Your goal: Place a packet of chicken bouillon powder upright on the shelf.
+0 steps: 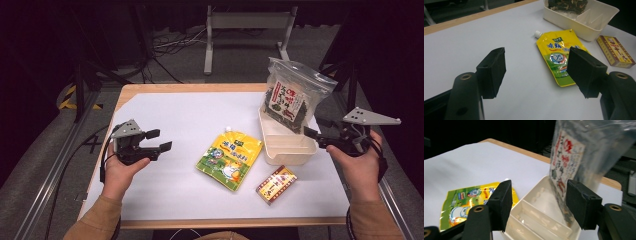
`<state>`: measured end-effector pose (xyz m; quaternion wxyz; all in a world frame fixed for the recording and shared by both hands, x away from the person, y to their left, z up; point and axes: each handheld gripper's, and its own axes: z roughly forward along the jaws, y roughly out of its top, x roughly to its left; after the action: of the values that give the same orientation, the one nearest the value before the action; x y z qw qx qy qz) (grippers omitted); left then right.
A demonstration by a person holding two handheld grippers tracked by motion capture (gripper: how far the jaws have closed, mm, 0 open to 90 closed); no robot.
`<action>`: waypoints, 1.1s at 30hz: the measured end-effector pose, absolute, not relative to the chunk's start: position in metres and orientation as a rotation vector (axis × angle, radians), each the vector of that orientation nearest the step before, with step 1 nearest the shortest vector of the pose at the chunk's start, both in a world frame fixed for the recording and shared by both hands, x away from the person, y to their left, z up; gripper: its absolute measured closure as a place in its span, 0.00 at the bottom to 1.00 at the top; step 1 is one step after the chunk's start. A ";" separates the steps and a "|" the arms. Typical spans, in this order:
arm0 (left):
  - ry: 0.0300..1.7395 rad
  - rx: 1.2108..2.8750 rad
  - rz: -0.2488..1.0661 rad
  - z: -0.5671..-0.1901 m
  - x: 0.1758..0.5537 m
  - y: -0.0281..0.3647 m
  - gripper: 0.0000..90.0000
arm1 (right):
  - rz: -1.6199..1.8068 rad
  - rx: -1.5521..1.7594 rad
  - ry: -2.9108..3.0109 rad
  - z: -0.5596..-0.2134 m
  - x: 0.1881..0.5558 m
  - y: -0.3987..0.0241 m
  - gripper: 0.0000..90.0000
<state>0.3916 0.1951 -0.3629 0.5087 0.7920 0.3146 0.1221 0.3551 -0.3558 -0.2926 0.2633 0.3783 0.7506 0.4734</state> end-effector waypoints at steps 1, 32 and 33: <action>0.759 1.905 0.284 -0.363 0.391 0.193 0.36 | 1.288 1.015 2.037 -0.294 0.354 -0.353 0.43; 0.753 2.070 0.051 -0.374 0.431 0.102 0.37 | 1.246 1.023 2.074 -0.315 0.322 -0.339 0.42; 0.757 2.072 0.046 -0.376 0.433 0.101 0.37 | 1.244 1.024 2.073 -0.315 0.322 -0.340 0.42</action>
<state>0.4327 0.1006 -0.3755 0.4508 0.8382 0.3064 0.0187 0.3215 -0.3396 -0.3153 0.2553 0.3770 0.7633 0.4583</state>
